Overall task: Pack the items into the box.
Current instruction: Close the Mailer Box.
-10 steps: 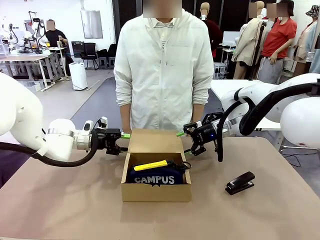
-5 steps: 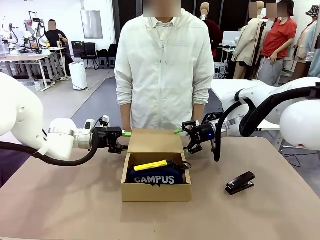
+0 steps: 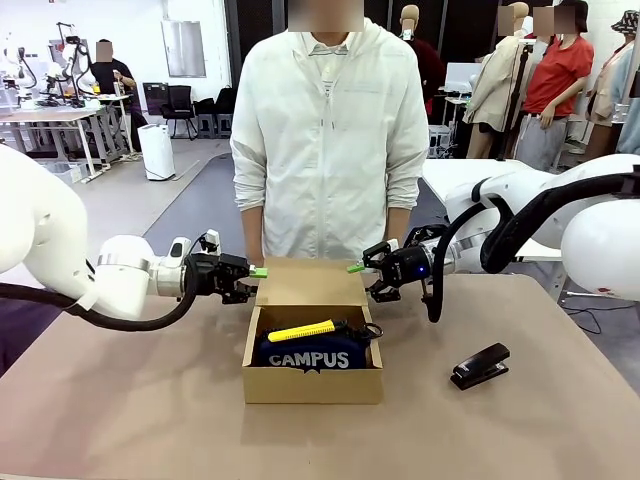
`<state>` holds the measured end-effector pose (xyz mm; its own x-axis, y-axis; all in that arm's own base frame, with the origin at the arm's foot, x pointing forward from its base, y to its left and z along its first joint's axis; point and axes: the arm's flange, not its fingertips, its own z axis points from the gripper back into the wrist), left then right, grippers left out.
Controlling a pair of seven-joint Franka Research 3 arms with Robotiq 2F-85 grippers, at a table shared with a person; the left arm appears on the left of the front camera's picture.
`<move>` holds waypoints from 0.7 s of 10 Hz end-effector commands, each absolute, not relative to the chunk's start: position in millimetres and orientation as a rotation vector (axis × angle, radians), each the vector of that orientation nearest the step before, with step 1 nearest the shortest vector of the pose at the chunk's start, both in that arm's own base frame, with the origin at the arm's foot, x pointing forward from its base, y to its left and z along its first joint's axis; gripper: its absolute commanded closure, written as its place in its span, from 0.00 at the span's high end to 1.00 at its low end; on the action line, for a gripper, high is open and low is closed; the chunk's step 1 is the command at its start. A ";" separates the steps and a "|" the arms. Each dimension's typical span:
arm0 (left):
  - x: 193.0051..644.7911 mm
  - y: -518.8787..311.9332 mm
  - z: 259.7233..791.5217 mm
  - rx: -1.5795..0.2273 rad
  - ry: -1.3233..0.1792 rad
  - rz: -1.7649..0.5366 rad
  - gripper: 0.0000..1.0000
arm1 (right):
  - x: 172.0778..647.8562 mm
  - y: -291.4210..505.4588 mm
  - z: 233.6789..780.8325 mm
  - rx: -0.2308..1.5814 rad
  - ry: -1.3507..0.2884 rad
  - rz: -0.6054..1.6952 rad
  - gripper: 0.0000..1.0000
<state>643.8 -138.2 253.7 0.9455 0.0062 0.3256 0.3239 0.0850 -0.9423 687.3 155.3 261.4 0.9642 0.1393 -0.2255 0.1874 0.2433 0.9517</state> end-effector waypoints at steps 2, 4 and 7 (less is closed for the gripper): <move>645.5 -143.3 273.1 -1.498 -0.305 -0.256 0.59 | 675.7 154.9 280.2 1.389 0.143 0.076 0.62; 637.7 -145.6 290.5 -1.514 -0.339 -0.322 0.59 | 666.7 153.9 295.4 1.446 0.008 0.199 0.62; 617.3 -144.9 307.9 -1.501 -0.412 -0.425 0.59 | 659.2 151.7 309.5 1.481 -0.168 0.251 0.62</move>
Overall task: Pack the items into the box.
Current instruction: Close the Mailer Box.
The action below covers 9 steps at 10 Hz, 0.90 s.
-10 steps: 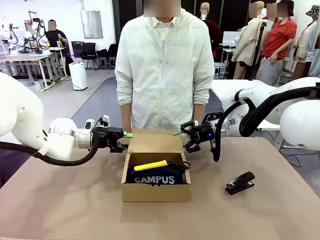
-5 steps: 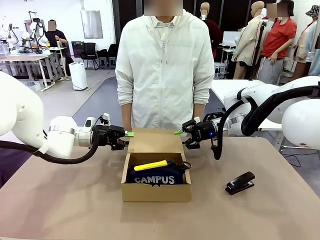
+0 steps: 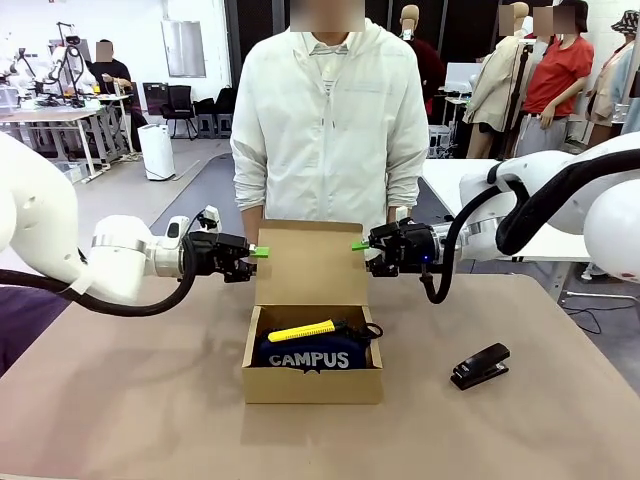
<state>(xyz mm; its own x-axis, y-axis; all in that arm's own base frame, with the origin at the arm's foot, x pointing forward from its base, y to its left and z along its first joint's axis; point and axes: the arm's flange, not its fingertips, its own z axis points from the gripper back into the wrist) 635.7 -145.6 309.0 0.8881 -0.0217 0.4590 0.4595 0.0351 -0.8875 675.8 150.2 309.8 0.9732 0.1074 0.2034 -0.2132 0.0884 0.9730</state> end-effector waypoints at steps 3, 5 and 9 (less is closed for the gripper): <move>635.7 -145.6 309.0 -1.499 -0.362 -0.382 0.59 | 675.8 150.2 309.8 1.463 -0.087 0.239 0.62; 635.7 -145.6 309.0 -1.499 -0.362 -0.382 0.59 | 675.8 150.2 309.8 1.463 -0.087 0.239 0.62; 610.9 -152.9 319.1 -1.498 -0.434 -0.624 0.59 | 653.2 160.9 311.2 1.365 -0.277 0.380 0.62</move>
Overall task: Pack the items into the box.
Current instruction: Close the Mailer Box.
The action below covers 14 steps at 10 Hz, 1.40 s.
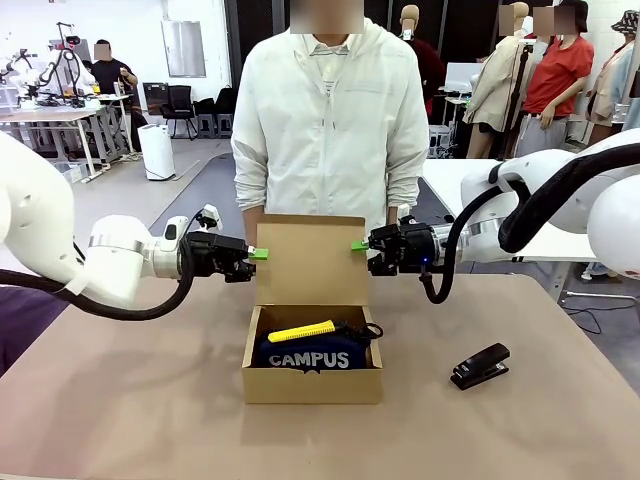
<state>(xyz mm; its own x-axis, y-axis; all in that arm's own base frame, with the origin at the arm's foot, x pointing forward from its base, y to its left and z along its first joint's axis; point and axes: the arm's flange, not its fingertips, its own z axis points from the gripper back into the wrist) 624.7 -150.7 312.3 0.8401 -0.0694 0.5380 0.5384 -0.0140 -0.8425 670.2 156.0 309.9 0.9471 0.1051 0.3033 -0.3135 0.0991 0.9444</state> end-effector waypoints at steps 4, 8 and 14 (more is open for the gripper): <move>567.6 -165.5 321.1 -1.333 -0.647 -0.825 0.59 | 601.1 158.1 313.4 1.315 -0.533 0.512 0.62; 557.9 -166.7 301.2 -1.296 -0.716 -0.783 0.59 | 568.2 163.2 298.0 1.326 -0.684 0.816 0.62; 535.3 -173.9 276.1 -1.319 -0.778 -1.034 0.59 | 549.2 151.6 280.6 1.302 -0.900 1.043 0.62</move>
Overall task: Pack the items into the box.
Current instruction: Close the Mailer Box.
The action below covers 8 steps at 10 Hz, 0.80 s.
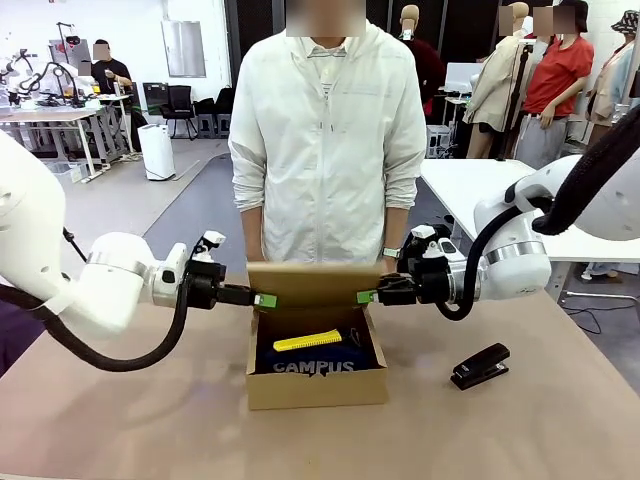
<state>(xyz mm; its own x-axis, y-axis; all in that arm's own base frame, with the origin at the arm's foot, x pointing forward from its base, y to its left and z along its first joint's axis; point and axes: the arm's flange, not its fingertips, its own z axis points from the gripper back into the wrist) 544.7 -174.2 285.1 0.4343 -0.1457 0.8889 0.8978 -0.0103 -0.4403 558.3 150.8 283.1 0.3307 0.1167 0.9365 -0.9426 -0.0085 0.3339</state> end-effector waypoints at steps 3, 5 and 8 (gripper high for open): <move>529.3 -173.6 267.5 -1.321 -0.765 -1.092 1.00 | 551.6 152.2 275.5 1.312 -0.902 1.067 0.99; 527.9 -170.5 269.3 -1.319 -0.835 -1.102 1.00 | 550.3 149.3 275.5 1.314 -0.891 1.090 1.00; 515.9 -152.5 270.6 -1.289 -0.882 -1.105 1.00 | 535.6 124.3 272.6 1.278 -0.908 1.066 1.00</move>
